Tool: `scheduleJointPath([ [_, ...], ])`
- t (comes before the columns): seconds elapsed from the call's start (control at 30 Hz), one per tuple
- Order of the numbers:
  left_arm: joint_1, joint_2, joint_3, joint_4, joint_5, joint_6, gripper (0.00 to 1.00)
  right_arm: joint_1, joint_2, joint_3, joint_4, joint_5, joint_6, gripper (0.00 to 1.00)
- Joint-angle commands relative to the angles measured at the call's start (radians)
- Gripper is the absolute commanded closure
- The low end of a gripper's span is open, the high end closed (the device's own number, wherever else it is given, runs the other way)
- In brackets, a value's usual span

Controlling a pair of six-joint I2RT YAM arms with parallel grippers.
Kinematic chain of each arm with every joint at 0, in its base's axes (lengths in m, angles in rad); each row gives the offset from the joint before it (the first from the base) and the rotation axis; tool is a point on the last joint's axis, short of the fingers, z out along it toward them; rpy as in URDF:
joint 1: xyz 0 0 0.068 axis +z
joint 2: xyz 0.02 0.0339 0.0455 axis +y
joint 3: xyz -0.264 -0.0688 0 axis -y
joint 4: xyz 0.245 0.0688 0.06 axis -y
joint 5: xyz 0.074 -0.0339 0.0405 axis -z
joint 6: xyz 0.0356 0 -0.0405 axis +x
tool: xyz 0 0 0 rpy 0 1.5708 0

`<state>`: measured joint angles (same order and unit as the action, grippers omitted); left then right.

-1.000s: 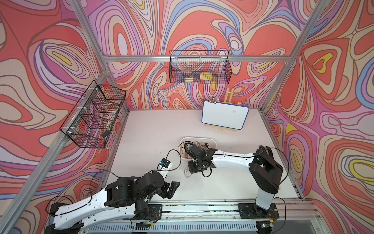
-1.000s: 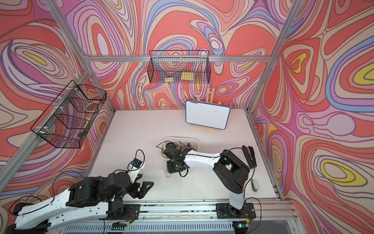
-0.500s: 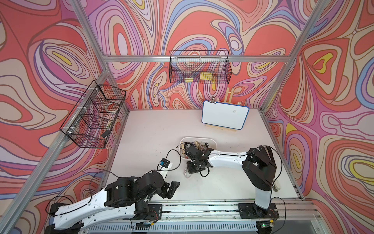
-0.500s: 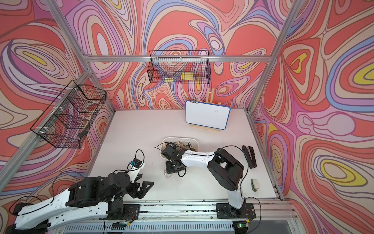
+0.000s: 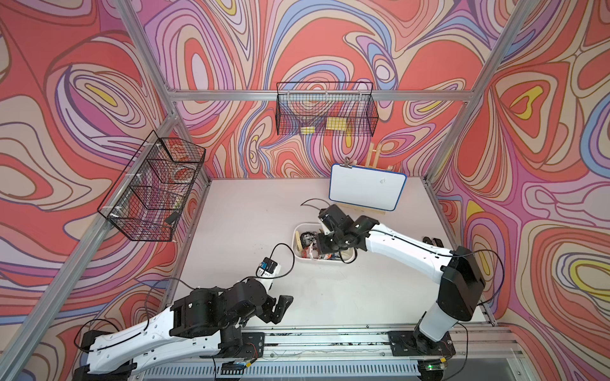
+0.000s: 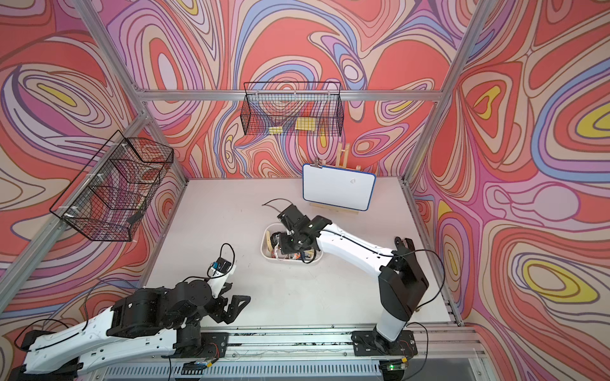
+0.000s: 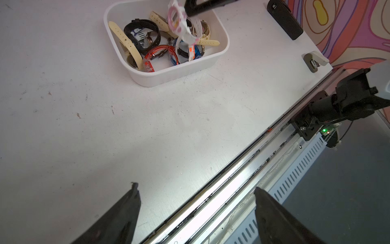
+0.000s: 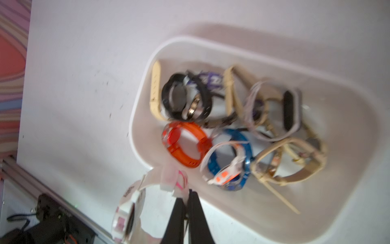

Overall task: Put the watch into the storage box
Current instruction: Place the watch in the storage box.

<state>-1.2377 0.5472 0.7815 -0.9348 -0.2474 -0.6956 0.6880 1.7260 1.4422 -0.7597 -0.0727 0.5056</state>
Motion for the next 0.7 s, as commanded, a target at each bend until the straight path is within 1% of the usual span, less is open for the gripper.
scheduleJointPath([
  [0.0, -0.005, -0.016, -0.010, 0.013, -0.022, 0.008, 0.11, -0.065, 0.103, 0.078, -0.079, -0.023, -0.102, 1.00],
  [0.13, -0.004, -0.018, -0.011, 0.011, -0.028, 0.007, 0.10, -0.132, 0.218, 0.172, -0.096, -0.058, -0.135, 1.00],
  [0.2, -0.005, -0.016, -0.011, 0.012, -0.027, 0.007, 0.10, -0.148, 0.258, 0.198, -0.096, -0.077, -0.147, 1.00],
  [0.3, -0.003, -0.010, -0.010, 0.010, -0.025, 0.007, 0.10, -0.160, 0.301, 0.223, -0.108, -0.074, -0.162, 1.00],
  [0.53, -0.005, -0.002, -0.011, 0.012, -0.029, 0.007, 0.10, -0.219, 0.310, 0.190, -0.107, -0.083, -0.181, 1.00],
  [0.67, -0.004, 0.002, -0.011, 0.011, -0.027, 0.008, 0.10, -0.240, 0.299, 0.176, -0.117, -0.066, -0.199, 1.00],
])
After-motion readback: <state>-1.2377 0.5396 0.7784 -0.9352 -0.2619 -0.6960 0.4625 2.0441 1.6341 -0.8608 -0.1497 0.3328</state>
